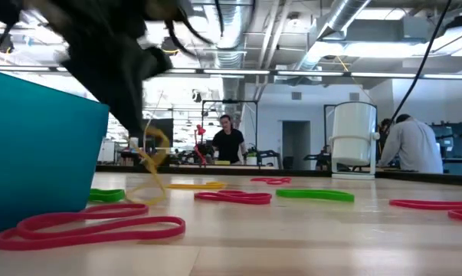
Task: Pick and place items into bin
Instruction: Put the yellow rubber band into the blue bin
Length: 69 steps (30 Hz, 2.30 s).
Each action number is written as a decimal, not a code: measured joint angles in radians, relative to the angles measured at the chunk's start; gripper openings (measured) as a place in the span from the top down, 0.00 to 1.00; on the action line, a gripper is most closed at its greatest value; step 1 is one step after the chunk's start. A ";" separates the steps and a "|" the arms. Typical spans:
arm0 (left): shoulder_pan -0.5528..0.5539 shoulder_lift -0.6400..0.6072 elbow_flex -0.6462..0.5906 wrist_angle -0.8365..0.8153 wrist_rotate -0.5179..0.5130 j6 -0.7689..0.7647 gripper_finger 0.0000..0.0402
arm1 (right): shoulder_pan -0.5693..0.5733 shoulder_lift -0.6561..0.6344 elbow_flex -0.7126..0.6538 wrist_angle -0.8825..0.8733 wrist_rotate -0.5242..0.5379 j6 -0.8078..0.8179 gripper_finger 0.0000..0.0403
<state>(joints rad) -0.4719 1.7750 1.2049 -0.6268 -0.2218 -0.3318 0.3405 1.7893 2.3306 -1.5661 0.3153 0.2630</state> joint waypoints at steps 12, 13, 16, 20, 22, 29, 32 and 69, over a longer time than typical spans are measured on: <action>-0.242 -0.179 0.011 -0.166 -0.280 -0.253 1.00 | 0.000 0.000 0.000 0.000 0.000 0.000 0.77; -0.259 -0.201 0.011 -0.180 -0.329 -0.277 1.00 | 0.000 0.000 0.000 0.000 0.000 0.001 0.77; -0.316 -0.272 0.011 -0.194 -0.449 -0.331 1.00 | 0.000 0.000 0.000 0.000 0.000 0.024 0.77; -0.384 -0.345 0.011 -0.189 -0.513 -0.359 1.00 | 0.000 0.000 0.000 0.000 0.000 0.028 0.77; -0.415 -0.365 0.011 -0.186 -0.518 -0.372 1.00 | 0.000 0.000 0.000 0.000 0.000 0.028 0.77; -0.479 -0.328 -0.001 -0.188 -0.384 -0.470 1.00 | 0.000 0.000 0.000 0.003 0.000 0.028 0.77; -0.484 -0.276 -0.018 -0.185 -0.337 -0.518 1.00 | 0.000 0.000 0.000 0.005 0.000 0.028 0.77; -0.501 -0.115 0.094 -0.410 -0.422 -0.530 0.79 | -0.102 0.458 0.000 0.128 -0.257 -0.296 0.77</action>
<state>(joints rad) -0.9731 1.6597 1.2988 -1.0368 -0.6434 -0.8618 0.2389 2.2471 2.3303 -1.4383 0.0586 -0.0331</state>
